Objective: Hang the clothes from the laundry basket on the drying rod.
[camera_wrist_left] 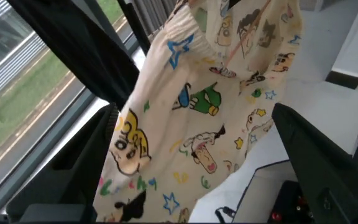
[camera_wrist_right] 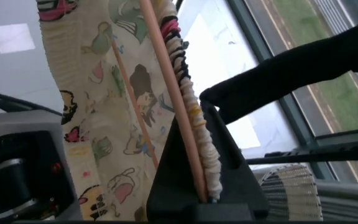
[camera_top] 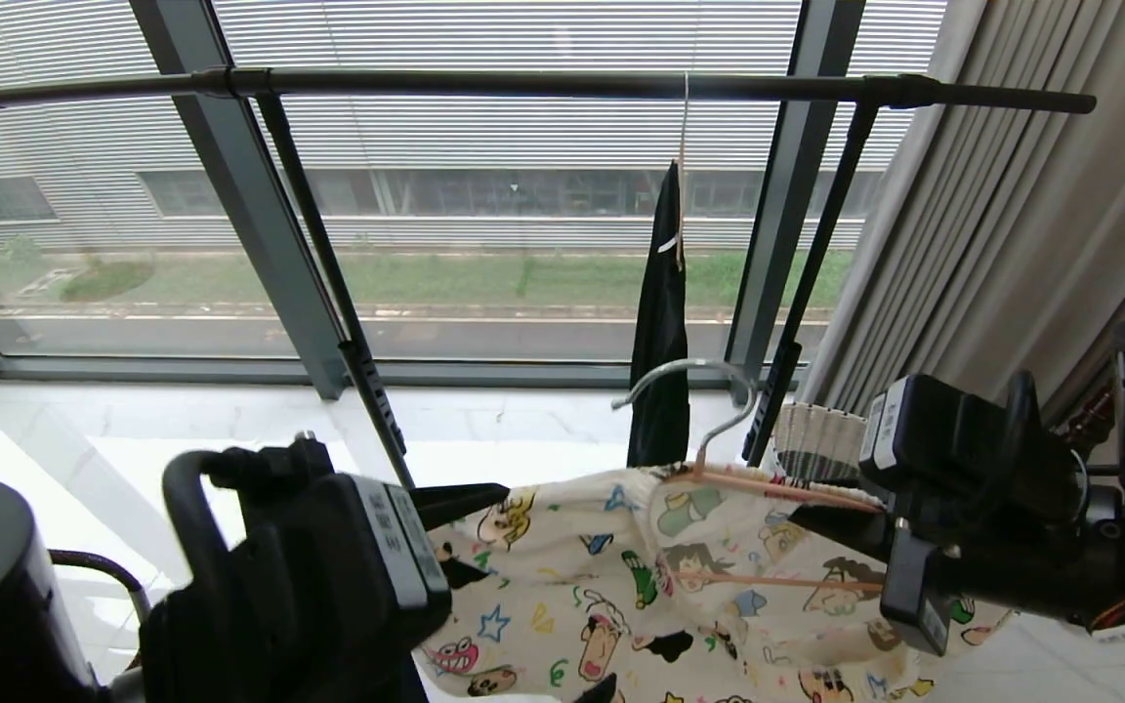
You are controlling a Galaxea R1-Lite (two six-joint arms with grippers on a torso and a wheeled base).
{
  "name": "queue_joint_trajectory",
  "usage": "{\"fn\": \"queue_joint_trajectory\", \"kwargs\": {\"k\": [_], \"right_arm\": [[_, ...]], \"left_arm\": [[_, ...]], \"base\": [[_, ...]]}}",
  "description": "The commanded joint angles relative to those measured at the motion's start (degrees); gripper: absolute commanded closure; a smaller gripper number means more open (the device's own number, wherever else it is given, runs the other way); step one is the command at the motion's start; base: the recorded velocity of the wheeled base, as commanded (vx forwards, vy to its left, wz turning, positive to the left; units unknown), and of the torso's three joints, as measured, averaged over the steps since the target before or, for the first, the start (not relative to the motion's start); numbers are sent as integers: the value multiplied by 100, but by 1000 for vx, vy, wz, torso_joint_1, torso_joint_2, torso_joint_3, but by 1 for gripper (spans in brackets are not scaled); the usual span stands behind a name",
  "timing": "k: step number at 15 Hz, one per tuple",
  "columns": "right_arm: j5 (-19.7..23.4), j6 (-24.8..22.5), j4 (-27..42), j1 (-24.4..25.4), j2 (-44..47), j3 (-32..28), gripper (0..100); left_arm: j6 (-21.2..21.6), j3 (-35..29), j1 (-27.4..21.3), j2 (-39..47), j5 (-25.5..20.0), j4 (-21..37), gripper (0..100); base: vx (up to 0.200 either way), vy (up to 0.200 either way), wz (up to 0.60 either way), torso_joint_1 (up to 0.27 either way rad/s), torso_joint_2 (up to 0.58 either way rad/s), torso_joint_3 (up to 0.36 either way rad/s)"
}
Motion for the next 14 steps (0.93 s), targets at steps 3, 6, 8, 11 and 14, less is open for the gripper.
{"fn": "queue_joint_trajectory", "kwargs": {"k": [3,6,8,11,14], "right_arm": [[-115,439,-393,-104,243,-104,100],[-211,579,-524,-104,762,-535,100],[-378,623,-524,-60,1131,-1018,100],[-405,632,-524,-60,1342,-1326,100],[-405,632,-524,-60,1342,-1334,100]], "left_arm": [[-897,-318,488,100,655,-7,0],[-1486,-889,418,575,1191,-16,0],[-1978,-1513,233,1111,1762,-7,0],[-2207,-1724,146,1585,2316,-7,0],[-2163,-1777,462,1990,3203,-7,0]], "base": [[0,0,0,0,0,0],[0,0,0,0,0,0],[0,0,0,0,0,0],[0,0,0,0,0,0],[0,0,0,0,0,0]]}}
